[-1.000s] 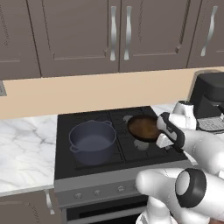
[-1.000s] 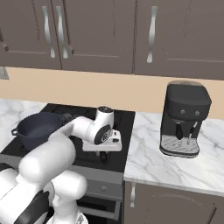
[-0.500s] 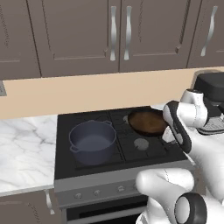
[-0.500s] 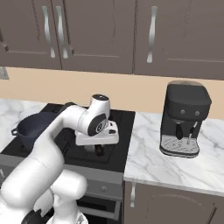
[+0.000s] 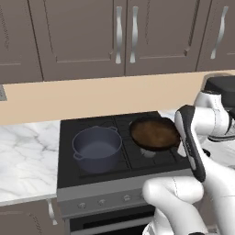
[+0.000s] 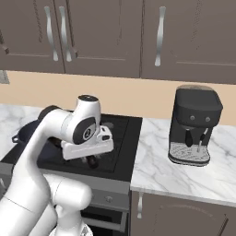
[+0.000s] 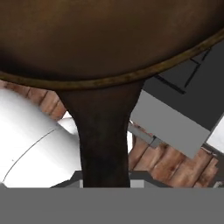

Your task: Move the pot and pan from the stove into the sink.

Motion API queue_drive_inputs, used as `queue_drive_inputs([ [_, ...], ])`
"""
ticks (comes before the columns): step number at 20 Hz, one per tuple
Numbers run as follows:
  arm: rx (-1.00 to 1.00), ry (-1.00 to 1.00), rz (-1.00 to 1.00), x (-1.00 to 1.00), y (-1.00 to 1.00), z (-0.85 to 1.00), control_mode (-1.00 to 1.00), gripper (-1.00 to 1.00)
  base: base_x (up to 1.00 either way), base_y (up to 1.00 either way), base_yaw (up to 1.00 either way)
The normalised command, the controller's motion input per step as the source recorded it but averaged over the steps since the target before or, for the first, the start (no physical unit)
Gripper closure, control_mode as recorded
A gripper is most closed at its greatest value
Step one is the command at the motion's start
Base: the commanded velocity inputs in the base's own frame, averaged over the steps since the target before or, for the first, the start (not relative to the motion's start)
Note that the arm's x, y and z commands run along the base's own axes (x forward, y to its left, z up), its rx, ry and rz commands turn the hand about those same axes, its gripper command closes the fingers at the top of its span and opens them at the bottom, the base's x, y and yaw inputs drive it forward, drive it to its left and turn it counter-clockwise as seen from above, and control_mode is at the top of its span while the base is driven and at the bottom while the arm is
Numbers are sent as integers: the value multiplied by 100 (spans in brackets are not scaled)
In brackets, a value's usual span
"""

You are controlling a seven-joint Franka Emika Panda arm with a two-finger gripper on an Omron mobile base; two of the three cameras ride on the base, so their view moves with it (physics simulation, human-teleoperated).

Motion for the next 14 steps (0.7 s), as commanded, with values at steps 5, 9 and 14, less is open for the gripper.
queue_drive_inputs([
  [5,-4,-3,22,-56,28,18,-100,100,0,0,0],
  [9,0,-7,26,-42,16,5,-100,100,0,0,0],
  [14,0,-1,3,-5,0,0,-100,100,0,0,0],
])
